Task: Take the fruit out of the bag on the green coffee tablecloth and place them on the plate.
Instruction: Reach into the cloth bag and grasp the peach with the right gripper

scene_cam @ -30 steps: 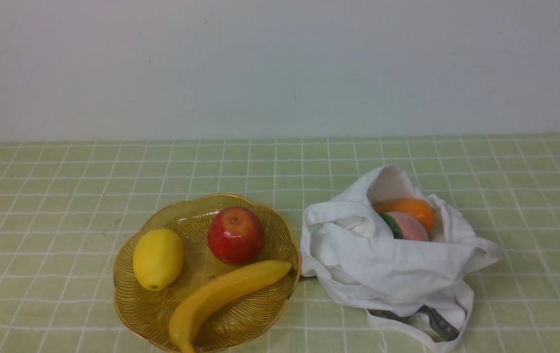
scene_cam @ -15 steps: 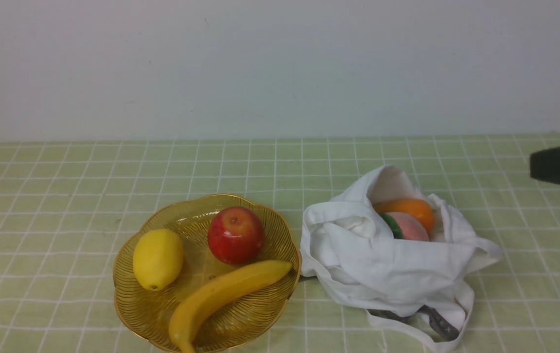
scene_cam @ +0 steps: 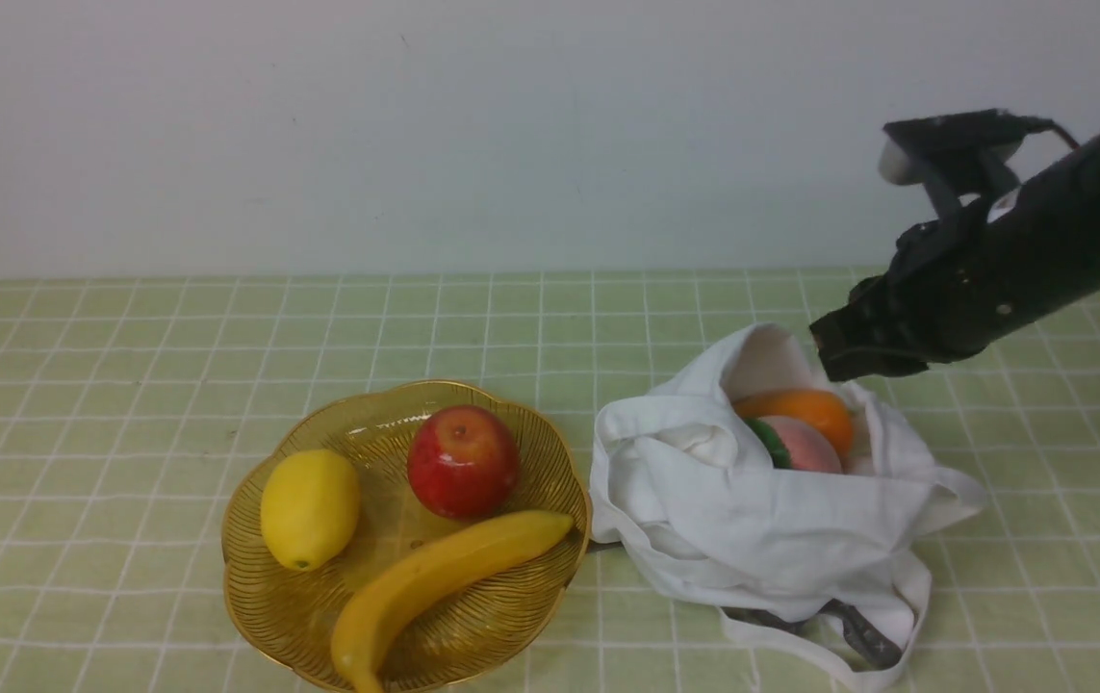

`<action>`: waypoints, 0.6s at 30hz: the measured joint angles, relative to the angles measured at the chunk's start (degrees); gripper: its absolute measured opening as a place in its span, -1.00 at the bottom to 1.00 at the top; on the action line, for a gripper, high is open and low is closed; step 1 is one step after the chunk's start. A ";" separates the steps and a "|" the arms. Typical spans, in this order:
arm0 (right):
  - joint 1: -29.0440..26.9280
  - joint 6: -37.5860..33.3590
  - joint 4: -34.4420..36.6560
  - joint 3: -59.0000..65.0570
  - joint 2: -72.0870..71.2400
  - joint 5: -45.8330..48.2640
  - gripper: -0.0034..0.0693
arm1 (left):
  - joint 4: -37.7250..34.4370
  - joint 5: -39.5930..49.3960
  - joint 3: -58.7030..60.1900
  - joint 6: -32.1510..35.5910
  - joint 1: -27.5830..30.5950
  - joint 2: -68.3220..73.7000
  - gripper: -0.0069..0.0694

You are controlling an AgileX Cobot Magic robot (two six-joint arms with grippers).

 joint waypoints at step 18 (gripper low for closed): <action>0.58 3.84 -0.79 -4.26 9.09 1.79 0.47 | 0.00 0.00 0.00 0.00 0.00 0.00 -0.84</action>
